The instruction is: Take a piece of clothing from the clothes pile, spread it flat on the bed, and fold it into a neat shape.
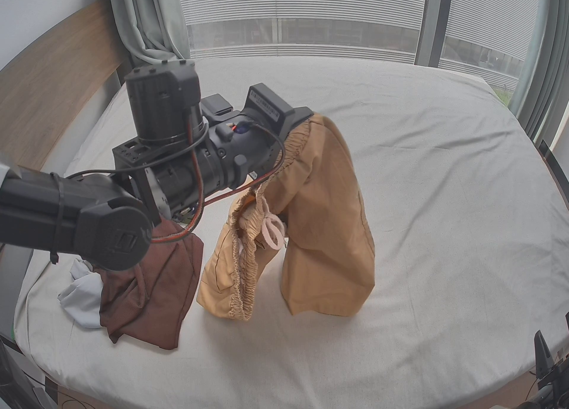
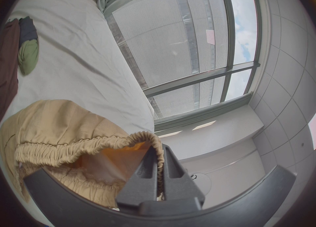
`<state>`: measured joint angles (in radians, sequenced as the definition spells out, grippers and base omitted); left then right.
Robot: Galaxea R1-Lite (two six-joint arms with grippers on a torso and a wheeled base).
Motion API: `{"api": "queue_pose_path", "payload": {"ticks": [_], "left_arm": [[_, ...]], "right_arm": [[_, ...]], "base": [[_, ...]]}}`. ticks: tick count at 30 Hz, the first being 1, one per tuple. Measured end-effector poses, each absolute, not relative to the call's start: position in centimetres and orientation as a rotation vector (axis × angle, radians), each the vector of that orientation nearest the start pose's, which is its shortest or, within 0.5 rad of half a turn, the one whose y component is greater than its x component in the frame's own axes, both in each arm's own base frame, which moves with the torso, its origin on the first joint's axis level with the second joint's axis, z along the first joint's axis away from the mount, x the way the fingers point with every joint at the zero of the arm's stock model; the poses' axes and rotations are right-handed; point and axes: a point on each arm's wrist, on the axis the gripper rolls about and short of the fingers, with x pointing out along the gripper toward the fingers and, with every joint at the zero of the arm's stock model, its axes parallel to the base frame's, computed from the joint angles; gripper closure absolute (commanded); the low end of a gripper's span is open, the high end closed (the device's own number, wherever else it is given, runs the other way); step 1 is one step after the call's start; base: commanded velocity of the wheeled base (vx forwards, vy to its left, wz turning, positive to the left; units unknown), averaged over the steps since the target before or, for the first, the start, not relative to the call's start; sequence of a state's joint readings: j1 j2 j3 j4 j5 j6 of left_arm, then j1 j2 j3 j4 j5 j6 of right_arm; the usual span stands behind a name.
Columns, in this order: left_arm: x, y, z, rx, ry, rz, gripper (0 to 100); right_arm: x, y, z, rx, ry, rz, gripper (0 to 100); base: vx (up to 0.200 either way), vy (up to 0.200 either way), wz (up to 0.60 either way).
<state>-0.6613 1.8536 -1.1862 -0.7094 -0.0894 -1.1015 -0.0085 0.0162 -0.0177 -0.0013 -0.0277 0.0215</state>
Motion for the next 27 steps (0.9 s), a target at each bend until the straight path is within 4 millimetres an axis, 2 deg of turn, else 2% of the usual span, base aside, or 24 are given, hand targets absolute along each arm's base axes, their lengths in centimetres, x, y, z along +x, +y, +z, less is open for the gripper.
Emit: {"api": "queue_pose_path", "payload": {"ticks": [7, 17, 27], "left_arm": [[29.2, -24.9, 25.0, -1.126, 0.414, -0.727, 100], [28.8, -28.1, 25.3, -1.134, 0.469, -0.78, 100], [27.4, -30.3, 27.9, -1.283, 0.556, -0.827, 100]], "right_arm": [[-2.3, 0.0, 8.1, 0.022, -0.003, -0.036, 0], [-2.3, 0.0, 8.1, 0.021, -0.003, -0.036, 0], [-2.3, 0.0, 8.1, 0.022, -0.003, -0.036, 0]], "base": [[0.0, 0.0, 0.0], [0.0, 0.0, 0.0], [0.0, 0.0, 0.0]]}}
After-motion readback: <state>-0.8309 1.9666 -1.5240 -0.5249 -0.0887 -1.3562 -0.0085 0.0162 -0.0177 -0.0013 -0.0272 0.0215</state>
